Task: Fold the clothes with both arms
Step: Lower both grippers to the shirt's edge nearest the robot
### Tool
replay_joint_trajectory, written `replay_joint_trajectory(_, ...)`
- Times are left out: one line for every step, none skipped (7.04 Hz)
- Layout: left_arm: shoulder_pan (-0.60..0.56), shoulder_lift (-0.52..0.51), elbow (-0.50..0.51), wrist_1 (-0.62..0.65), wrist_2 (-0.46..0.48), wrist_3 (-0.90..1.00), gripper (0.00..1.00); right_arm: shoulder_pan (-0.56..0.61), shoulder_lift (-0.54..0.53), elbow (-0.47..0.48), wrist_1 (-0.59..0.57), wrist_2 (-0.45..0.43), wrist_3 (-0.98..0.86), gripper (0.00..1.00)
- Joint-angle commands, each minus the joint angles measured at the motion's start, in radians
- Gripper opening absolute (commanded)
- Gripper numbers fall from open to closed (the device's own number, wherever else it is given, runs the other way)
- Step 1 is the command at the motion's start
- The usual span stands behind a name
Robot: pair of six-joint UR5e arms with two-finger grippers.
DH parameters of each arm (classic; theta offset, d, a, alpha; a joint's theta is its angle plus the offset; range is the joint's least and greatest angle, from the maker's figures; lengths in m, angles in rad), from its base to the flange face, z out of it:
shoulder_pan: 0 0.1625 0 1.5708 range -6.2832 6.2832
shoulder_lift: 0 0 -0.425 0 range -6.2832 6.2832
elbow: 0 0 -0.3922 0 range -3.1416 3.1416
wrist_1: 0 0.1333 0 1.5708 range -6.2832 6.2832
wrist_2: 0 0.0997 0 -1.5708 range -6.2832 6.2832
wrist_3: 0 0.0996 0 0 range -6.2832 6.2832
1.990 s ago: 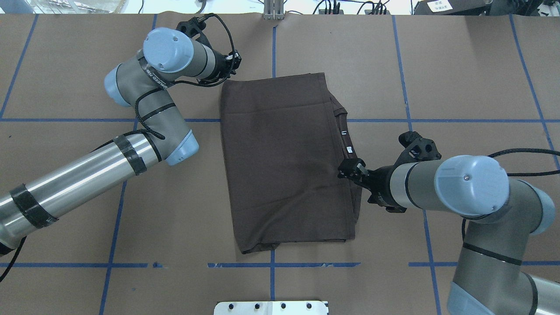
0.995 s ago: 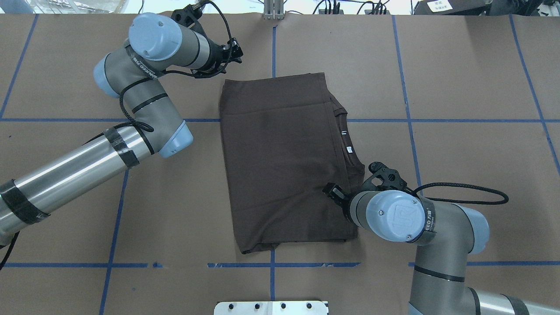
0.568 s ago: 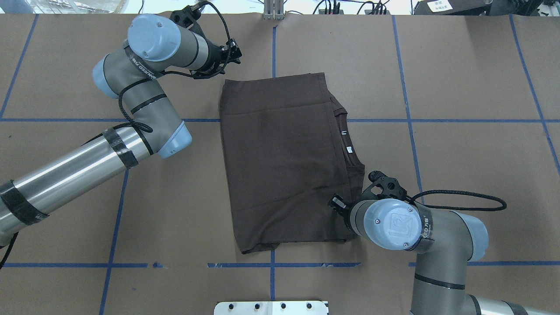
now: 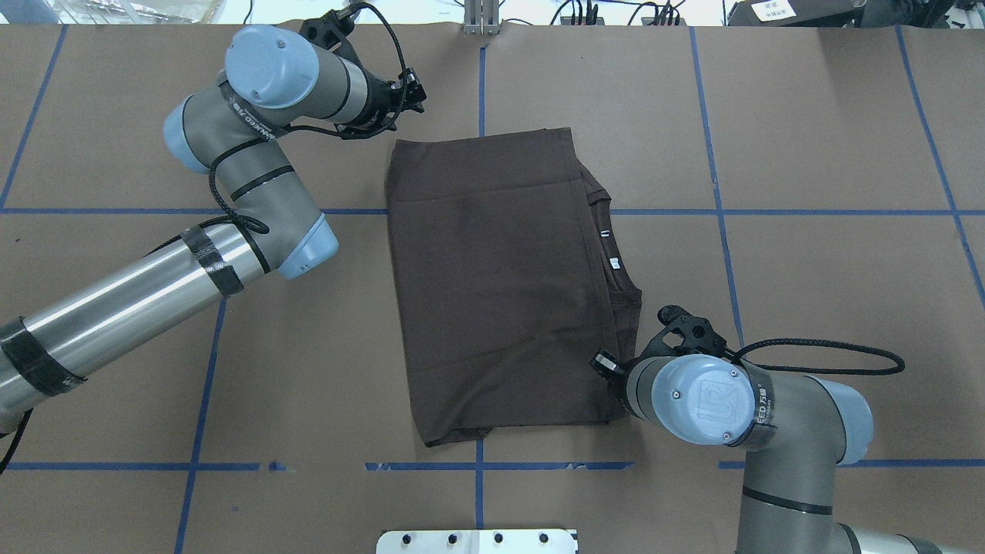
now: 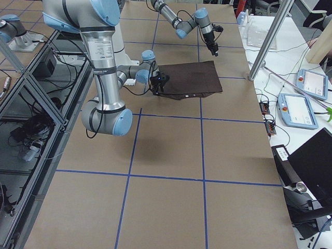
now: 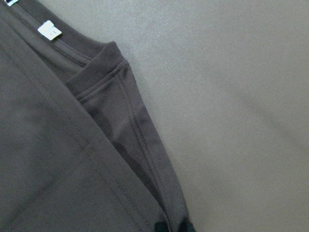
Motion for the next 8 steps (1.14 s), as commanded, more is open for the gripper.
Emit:
replay_joint_trajectory(0.000, 0.001, -0.005, 0.000, -0.014, 0.000, 0.57, 0.000, -0.003, 0.019, 0.000, 0.001, 0.000, 0.00)
replay_joint_trajectory(0.002, 0.028, -0.041, 0.000, -0.026, -0.003, 0.57, 0.000, -0.003, 0.042, -0.001, 0.001, 0.001, 0.00)
replay_joint_trajectory(0.035, 0.127, -0.178, 0.011, -0.034, -0.008, 0.57, 0.000, -0.003, 0.053, -0.001, 0.004, 0.003, 0.00)
replay_joint_trajectory(0.075, 0.212, -0.296, 0.014, -0.035, -0.062, 0.58, 0.000, -0.003, 0.068, -0.001, 0.004, 0.003, 0.00)
replay_joint_trajectory(0.116, 0.252, -0.381, 0.014, -0.029, -0.148, 0.58, -0.014, -0.022, 0.107, 0.000, 0.016, 0.023, 0.00)
replay_joint_trajectory(0.179, 0.327, -0.476, 0.014, -0.015, -0.188, 0.58, -0.043, -0.035, 0.146, 0.000, 0.018, 0.059, 0.00)
replay_joint_trajectory(0.249, 0.411, -0.579, 0.014, 0.032, -0.204, 0.59, -0.047, -0.042, 0.153, 0.000, 0.018, 0.061, 0.00)
replay_joint_trajectory(0.334, 0.491, -0.656, 0.021, 0.058, -0.213, 0.60, -0.048, -0.042, 0.159, 0.000, 0.019, 0.061, 0.00)
